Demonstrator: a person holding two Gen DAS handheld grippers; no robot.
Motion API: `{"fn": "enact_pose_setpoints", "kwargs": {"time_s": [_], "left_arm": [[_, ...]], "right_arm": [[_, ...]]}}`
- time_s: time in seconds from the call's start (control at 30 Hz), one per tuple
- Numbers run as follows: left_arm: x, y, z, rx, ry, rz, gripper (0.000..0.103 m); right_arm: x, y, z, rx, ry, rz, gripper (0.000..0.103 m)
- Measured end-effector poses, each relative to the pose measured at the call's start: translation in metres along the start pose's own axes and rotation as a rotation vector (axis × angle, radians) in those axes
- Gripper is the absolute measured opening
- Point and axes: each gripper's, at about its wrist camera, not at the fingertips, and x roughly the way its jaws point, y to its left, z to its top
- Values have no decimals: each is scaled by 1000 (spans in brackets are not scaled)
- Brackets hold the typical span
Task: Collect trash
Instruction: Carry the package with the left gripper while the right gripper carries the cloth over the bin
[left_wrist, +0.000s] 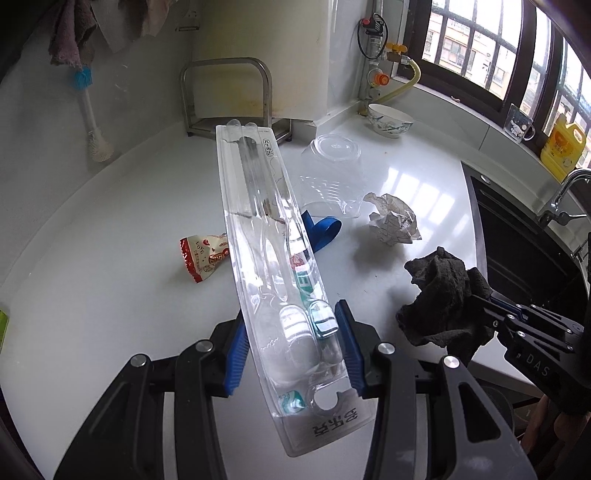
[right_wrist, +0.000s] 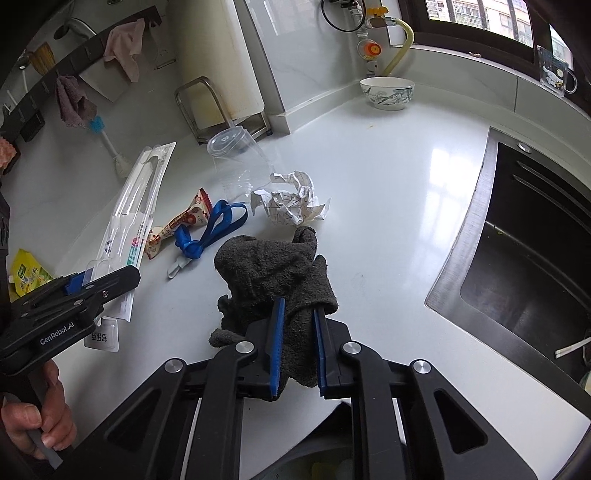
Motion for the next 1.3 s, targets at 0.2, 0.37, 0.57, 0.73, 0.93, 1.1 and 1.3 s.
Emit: {"fn": "enact_pose_setpoints", "kwargs": {"time_s": [0.2, 0.37, 0.57, 0.73, 0.93, 1.1, 1.3], "left_arm": [[-24, -4, -15, 2, -5, 8, 43], [-46, -14, -30, 15, -11, 7, 43], [-69, -35, -51, -6, -22, 2, 43], [-90, -58, -68, -20, -38, 17, 43], [-113, -93, -92, -26, -46, 29, 43], [-127, -123, -114, -29, -44, 33, 43], [-136, -155, -141, -18, -28, 43, 43]], "right_arm": [[-18, 4, -13, -8, 7, 15, 14], [-36, 8, -29, -28, 22, 31, 14], [-57, 6, -49, -62, 39, 53, 14], [-78, -2, -66, -99, 50, 79, 14], [-106, -19, -88, -140, 57, 102, 14], [-125, -38, -106, -163, 70, 117, 14], [-141, -59, -126, -186, 88, 126, 14]]}}
